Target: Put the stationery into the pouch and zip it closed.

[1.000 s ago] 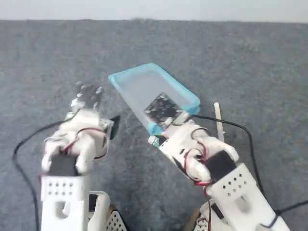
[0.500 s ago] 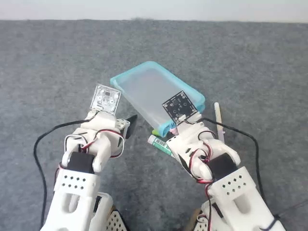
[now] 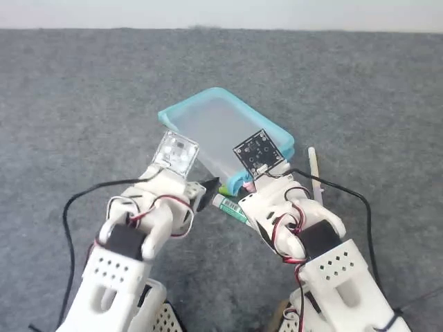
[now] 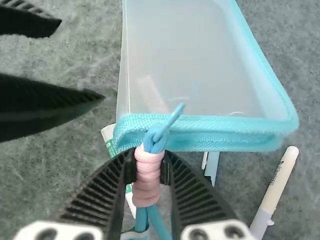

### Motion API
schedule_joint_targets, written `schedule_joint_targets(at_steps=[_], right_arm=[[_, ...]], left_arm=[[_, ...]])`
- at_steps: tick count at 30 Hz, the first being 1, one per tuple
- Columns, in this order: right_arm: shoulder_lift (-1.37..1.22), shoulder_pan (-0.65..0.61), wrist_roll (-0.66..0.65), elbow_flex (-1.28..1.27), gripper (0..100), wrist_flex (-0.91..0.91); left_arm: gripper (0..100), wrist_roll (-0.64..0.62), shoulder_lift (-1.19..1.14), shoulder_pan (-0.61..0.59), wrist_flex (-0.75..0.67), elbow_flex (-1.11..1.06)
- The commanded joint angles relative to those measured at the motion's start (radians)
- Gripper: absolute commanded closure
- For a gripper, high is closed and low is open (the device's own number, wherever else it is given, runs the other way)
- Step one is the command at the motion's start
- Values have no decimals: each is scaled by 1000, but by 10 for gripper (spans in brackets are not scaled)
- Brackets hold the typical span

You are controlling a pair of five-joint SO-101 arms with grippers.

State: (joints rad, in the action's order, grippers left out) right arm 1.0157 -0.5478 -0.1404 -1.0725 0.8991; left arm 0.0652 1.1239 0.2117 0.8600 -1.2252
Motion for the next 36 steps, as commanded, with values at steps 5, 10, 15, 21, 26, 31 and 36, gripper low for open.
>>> schedule_joint_targets(at_steps=[5, 10, 15, 21, 26, 31, 36], right_arm=[[7, 7, -21, 150, 992, 39], [-165, 7, -5, 216, 992, 64], [-305, -27, 11, 284, 992, 59], [-417, -137, 8, 385, 992, 68], [-414, -105, 9, 388, 992, 70], [-371, -79, 5, 390, 992, 88], [-361, -81, 5, 390, 992, 91]], left_arm=[[716, 43, 384, 18, 98, -99], [717, 28, 390, 17, 101, -107], [717, 28, 364, 17, 94, -101], [717, 28, 350, 17, 61, -105], [717, 28, 351, -69, 58, -102], [717, 31, 351, -123, 61, -105], [717, 31, 347, -120, 61, -110]])
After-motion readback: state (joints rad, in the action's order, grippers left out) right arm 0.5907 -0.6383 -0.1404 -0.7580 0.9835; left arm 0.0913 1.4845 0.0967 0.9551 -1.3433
